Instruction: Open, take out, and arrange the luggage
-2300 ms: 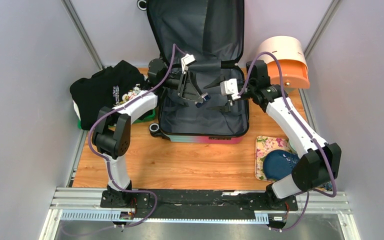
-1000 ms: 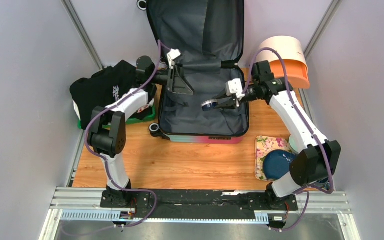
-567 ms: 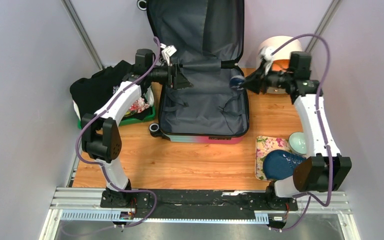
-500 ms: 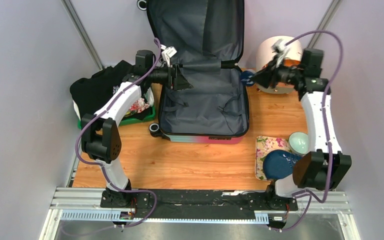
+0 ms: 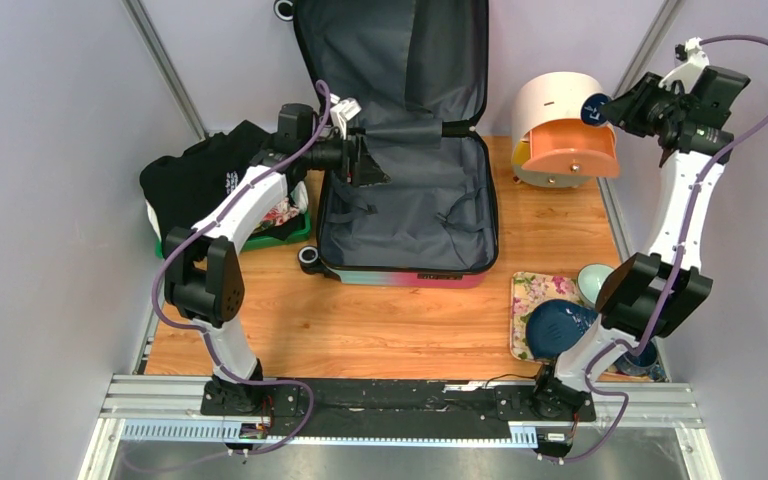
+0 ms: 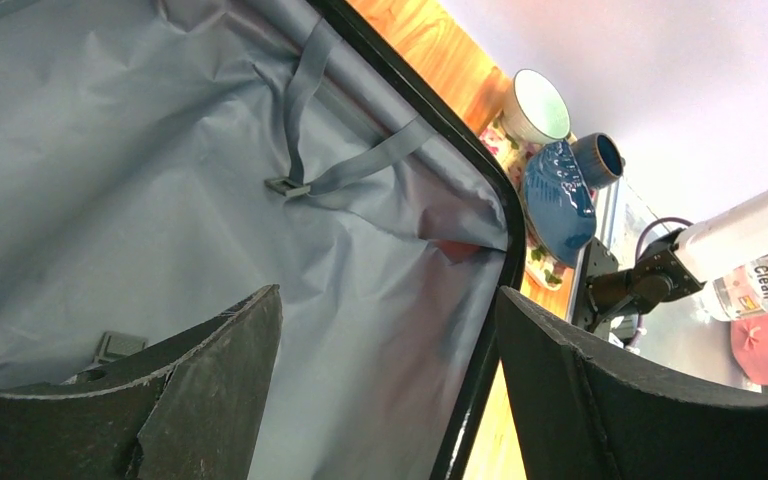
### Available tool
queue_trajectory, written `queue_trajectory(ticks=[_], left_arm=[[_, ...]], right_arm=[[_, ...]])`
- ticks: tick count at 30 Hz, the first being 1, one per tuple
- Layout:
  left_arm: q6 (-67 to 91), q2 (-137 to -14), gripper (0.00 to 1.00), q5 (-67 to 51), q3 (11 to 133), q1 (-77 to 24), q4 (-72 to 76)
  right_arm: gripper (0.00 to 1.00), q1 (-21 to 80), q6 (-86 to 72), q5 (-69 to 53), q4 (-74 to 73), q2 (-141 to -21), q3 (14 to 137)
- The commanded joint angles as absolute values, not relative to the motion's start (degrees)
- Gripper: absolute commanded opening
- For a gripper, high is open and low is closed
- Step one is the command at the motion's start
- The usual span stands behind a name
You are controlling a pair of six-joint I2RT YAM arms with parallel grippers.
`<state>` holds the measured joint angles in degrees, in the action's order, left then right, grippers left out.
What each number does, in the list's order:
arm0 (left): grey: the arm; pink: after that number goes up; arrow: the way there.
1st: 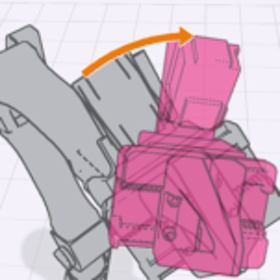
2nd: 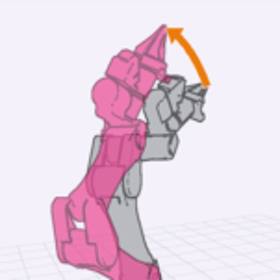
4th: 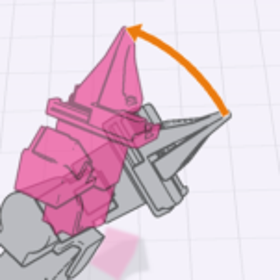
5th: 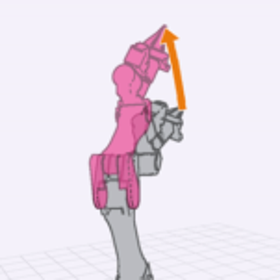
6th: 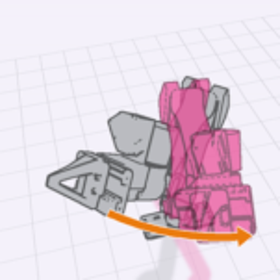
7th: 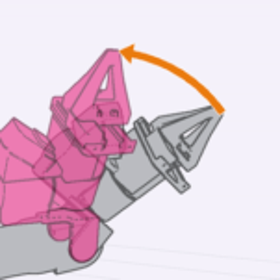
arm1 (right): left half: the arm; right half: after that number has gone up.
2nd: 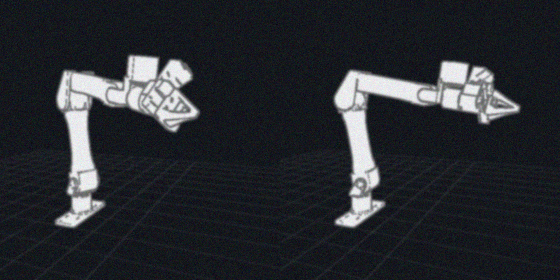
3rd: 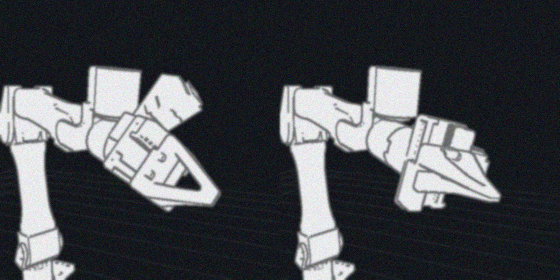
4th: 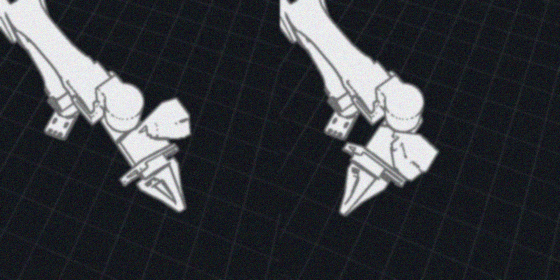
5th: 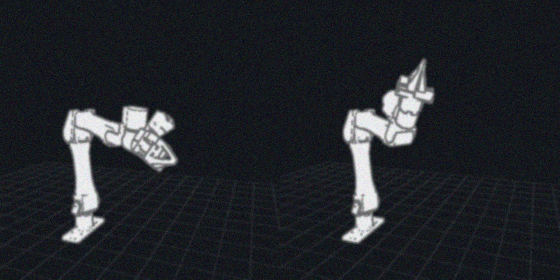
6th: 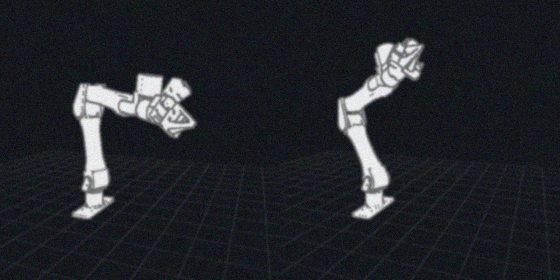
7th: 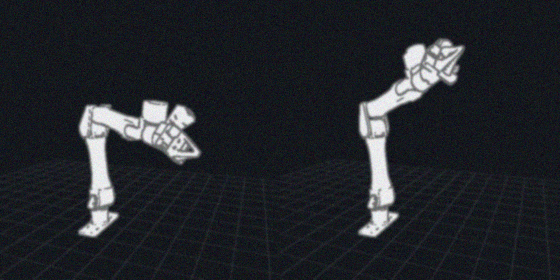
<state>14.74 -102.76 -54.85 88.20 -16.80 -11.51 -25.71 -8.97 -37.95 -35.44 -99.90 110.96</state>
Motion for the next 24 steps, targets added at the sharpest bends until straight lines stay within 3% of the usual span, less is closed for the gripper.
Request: queue_trajectory(ticks=[1, 24], left_arm=[[12.7, -101.1, 0.86, -54.3, 87.5, -17.0, -11.0], [12.1, -100.7, 0.87, -53.3, 86.2, -17.1, -11.8]], right_arm=[[0.0, -25.2, -8.1, -32.5, -39.6, -103.0, 116.4], [0.02, -22.8, -6.3, -37.3, -46.5, -113.7, 121.1]])
